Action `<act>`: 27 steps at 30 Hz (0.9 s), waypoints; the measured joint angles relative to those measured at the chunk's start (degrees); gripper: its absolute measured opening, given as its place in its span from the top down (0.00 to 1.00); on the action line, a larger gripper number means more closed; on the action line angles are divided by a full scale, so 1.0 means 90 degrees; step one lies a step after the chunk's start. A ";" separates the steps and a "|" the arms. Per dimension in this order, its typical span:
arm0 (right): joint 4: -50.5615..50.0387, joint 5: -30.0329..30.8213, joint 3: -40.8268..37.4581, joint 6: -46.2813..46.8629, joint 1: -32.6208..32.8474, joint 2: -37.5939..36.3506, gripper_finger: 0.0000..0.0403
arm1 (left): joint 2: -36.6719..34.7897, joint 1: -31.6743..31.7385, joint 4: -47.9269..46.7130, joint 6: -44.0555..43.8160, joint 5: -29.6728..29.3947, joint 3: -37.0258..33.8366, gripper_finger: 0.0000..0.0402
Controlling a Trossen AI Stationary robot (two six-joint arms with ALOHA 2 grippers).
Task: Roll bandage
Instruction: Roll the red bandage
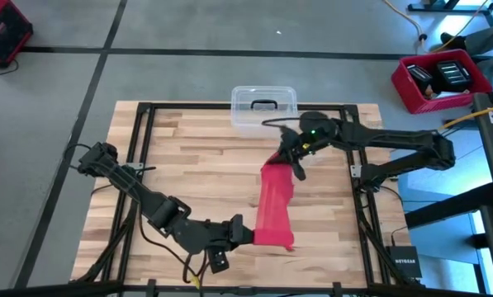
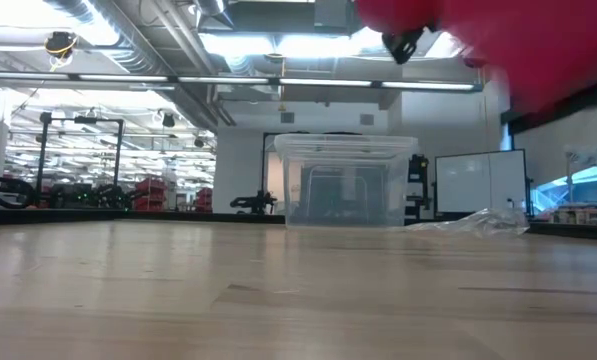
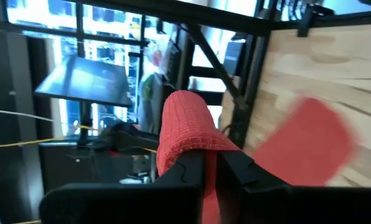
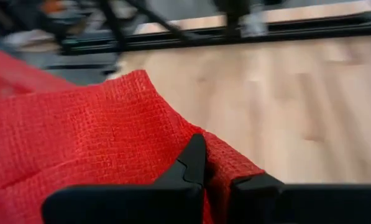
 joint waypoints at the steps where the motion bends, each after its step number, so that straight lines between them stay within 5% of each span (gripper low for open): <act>1: 0.0143 -0.0260 -0.0045 0.0074 0.0004 0.0100 0.98 | 0.0000 0.0000 -0.0008 0.0058 -0.0018 0.0093 0.98; 9: 0.0998 -0.1416 -0.0187 0.0298 0.0532 0.0936 0.98 | -0.0025 0.0060 0.0151 0.1052 -0.0728 0.0593 0.98; 17: 0.1271 -0.1412 -0.0187 0.0735 0.1062 0.1289 0.95 | -0.0114 0.0260 0.0069 0.1021 -0.1341 0.0655 0.98; 27: 0.0206 -0.1519 0.0175 0.1646 0.0599 0.1099 0.56 | -0.0117 0.0350 -0.0603 0.0030 -0.1397 0.0597 0.98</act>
